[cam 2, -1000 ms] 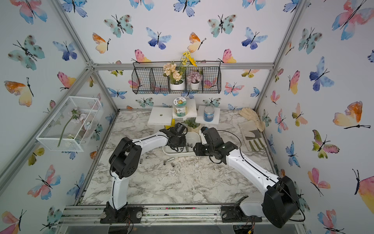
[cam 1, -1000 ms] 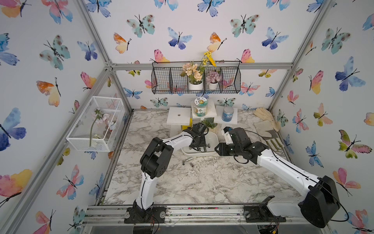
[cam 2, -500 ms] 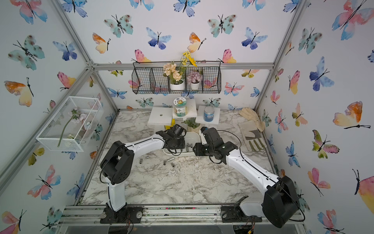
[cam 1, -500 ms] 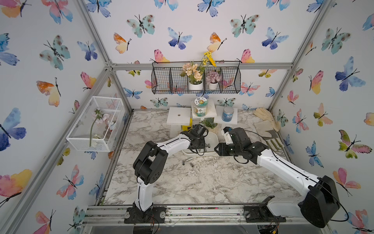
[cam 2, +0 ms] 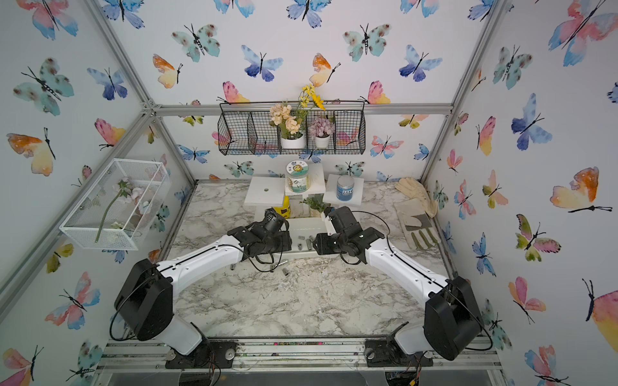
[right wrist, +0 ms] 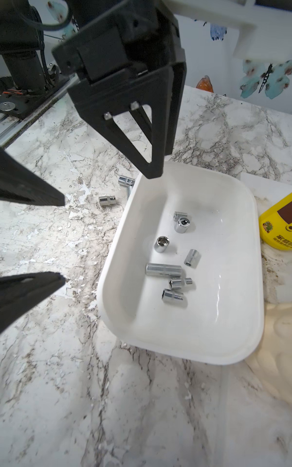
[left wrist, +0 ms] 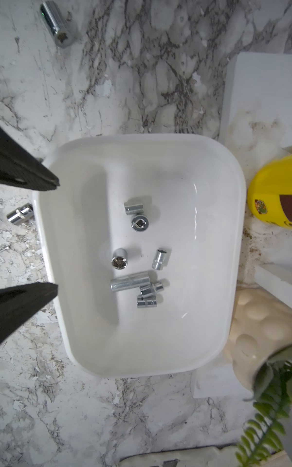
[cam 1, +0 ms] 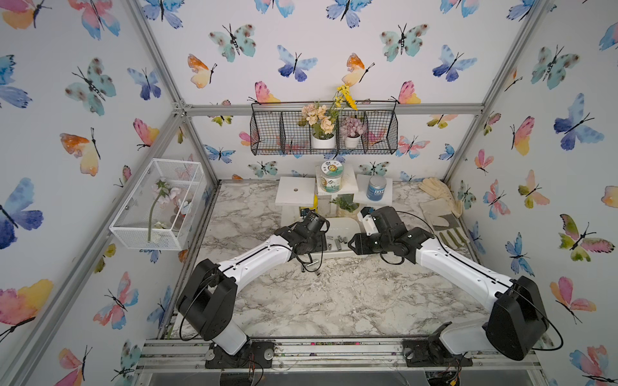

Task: Put the socket on the desktop into the storage box
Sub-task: Pick up the socket head from the center of the board.

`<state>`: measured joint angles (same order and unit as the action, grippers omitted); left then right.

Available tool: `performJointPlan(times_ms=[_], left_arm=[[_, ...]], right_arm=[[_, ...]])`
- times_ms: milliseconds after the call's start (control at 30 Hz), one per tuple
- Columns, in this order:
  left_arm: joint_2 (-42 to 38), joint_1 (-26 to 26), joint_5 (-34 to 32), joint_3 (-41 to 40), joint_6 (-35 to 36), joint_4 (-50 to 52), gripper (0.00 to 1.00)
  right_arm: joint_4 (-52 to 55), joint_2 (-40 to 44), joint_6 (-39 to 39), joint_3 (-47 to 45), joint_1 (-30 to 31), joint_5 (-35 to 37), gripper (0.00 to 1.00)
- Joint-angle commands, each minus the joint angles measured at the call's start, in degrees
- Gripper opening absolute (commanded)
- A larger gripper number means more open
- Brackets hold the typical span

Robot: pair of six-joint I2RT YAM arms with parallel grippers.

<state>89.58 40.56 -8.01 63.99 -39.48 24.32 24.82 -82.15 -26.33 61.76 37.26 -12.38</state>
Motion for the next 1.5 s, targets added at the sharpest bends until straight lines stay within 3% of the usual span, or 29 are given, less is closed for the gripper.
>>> performJointPlan(times_ms=[0, 600, 1067, 1467], left_arm=[[-4.9, -0.7, -2.5, -3.3, -2.8, 1.8, 0.65], [-22.0, -7.7, -2.5, -17.3, -6.6, 6.1, 0.71], [-27.9, -12.2, 0.3, -22.8, -7.4, 6.5, 0.72], [-28.0, -13.1, 1.2, -23.4, -6.8, 6.6, 0.73]], right_arm=[[-0.1, -2.0, 0.9, 2.1, 2.0, -1.6, 0.48], [-1.7, -13.6, 0.7, 7.9, 10.0, -1.4, 0.48], [1.4, -23.1, 2.3, 13.9, 14.2, 1.1, 0.46], [6.1, -30.4, 3.7, 19.4, 16.7, 4.0, 0.42]])
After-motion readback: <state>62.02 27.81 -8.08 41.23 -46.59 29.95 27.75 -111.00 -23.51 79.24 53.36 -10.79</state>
